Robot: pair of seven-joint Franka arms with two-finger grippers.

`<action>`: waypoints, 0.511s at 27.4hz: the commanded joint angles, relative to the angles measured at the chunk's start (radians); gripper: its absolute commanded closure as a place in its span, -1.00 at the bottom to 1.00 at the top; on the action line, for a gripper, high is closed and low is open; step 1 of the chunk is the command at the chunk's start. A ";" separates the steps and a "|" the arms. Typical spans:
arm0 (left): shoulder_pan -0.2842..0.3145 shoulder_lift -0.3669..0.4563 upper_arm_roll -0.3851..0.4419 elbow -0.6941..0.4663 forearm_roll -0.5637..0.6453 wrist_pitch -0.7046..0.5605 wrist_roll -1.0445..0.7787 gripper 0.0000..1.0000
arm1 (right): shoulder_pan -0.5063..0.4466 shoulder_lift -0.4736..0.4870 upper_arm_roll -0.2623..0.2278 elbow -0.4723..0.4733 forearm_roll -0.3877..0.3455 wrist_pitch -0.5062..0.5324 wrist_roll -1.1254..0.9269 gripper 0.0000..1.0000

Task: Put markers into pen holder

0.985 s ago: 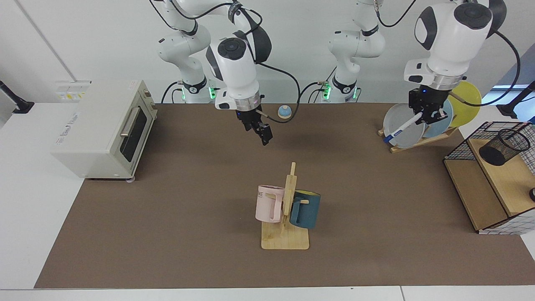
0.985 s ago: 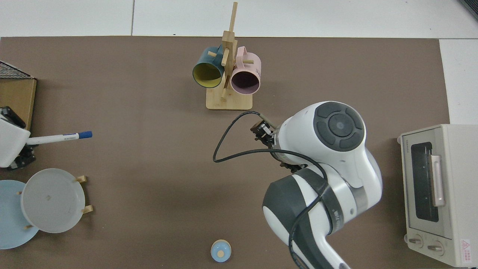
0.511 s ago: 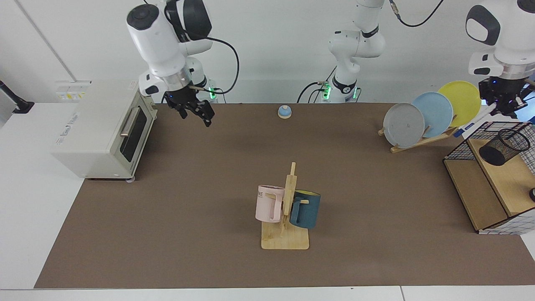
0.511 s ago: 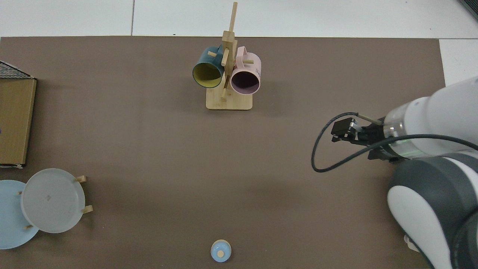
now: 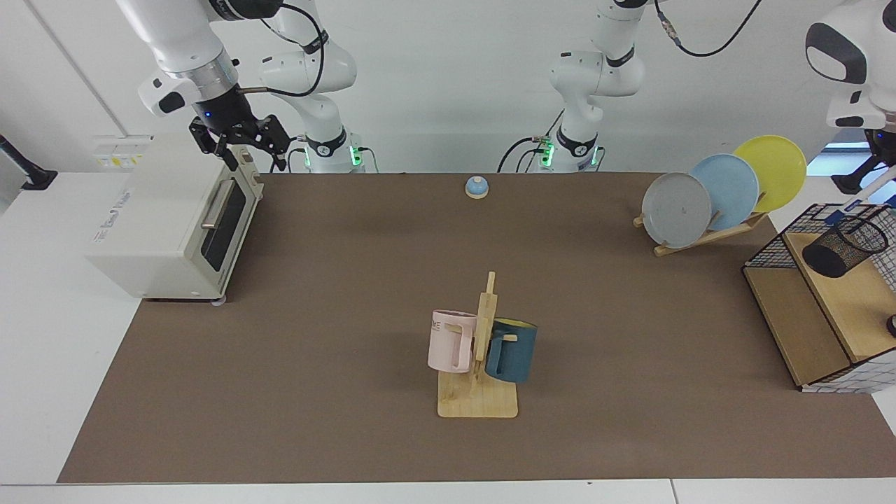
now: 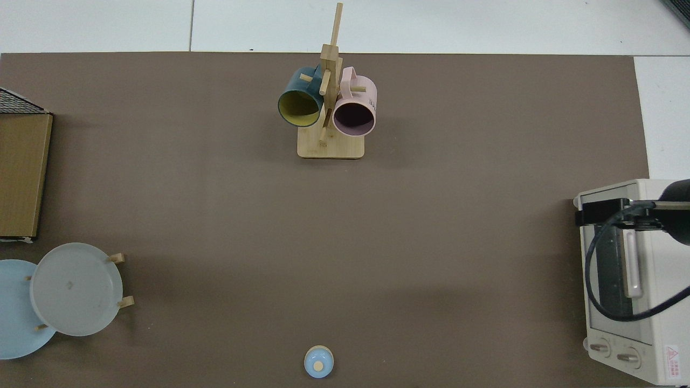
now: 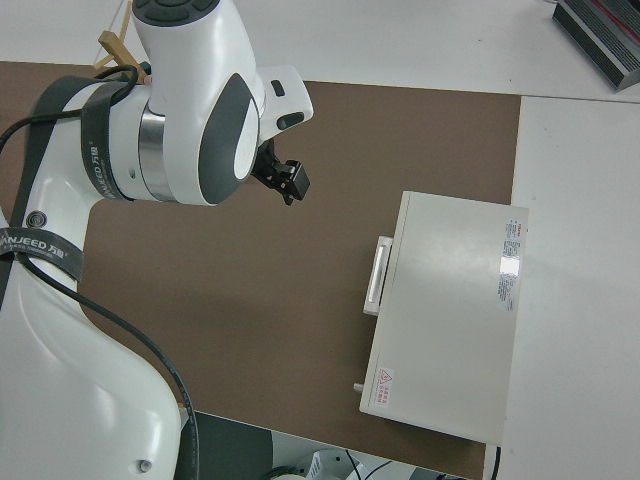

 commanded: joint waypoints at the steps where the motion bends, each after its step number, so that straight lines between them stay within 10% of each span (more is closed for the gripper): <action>1: 0.008 0.029 0.013 0.032 0.115 0.065 0.117 1.00 | -0.018 0.084 0.012 0.169 -0.055 -0.095 -0.099 -1.00; 14: 0.043 0.104 0.026 0.007 0.173 0.213 0.128 1.00 | -0.009 0.088 0.013 0.180 -0.032 -0.123 -0.087 -1.00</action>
